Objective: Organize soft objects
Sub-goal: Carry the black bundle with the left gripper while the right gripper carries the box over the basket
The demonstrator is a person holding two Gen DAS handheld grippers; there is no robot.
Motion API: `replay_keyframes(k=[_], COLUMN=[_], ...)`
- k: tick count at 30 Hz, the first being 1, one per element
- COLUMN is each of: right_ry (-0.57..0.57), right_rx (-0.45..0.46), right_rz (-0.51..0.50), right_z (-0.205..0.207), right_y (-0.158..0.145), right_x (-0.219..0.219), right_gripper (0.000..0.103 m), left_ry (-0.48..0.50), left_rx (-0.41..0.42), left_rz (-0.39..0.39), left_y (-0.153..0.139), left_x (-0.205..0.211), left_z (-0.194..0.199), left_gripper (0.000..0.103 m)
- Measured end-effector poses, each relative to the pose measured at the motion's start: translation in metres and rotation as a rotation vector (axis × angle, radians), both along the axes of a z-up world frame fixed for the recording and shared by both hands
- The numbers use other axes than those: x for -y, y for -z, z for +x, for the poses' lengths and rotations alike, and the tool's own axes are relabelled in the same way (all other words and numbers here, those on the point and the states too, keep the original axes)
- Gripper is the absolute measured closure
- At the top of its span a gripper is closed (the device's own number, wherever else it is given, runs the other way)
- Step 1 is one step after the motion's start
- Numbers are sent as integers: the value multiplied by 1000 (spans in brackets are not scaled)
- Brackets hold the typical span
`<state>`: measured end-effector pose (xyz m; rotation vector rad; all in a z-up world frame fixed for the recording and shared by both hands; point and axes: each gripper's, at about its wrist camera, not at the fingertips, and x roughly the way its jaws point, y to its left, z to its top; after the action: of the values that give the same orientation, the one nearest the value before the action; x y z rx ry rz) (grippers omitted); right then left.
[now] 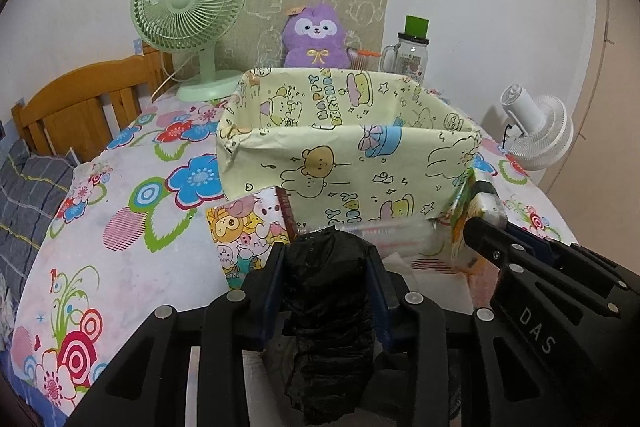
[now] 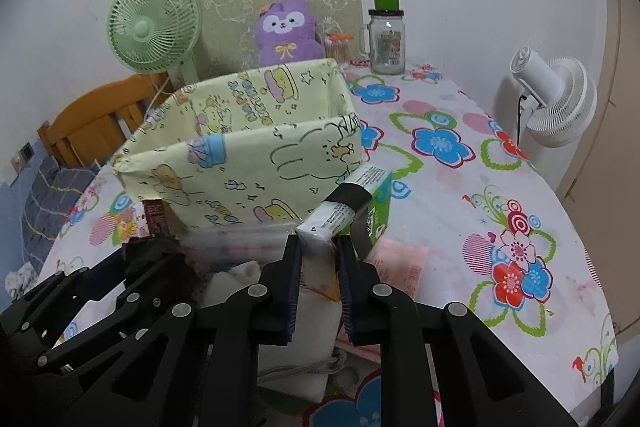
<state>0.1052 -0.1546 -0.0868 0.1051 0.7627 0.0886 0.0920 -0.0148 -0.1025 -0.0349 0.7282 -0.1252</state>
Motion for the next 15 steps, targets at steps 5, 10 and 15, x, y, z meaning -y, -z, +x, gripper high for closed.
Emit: replay_keyframes(k=[5,10,15], right_ry=[-10,-13,-12], right_rx=[26,46,75], right_rz=[4,9,5], right_z=[-11,-17,-25], right_y=[-9,-19,-36], right_x=[-3,-3,-4], right_gripper=[84,84,84], left_ry=[-3,-6,3], left_rx=[16,37,62], left_rz=[-5,-8,-17], left_y=[-6,-16,-32], left_x=[-1,-2,-3], left_z=[-6,-12,-19], left_gripper=[66,67,67])
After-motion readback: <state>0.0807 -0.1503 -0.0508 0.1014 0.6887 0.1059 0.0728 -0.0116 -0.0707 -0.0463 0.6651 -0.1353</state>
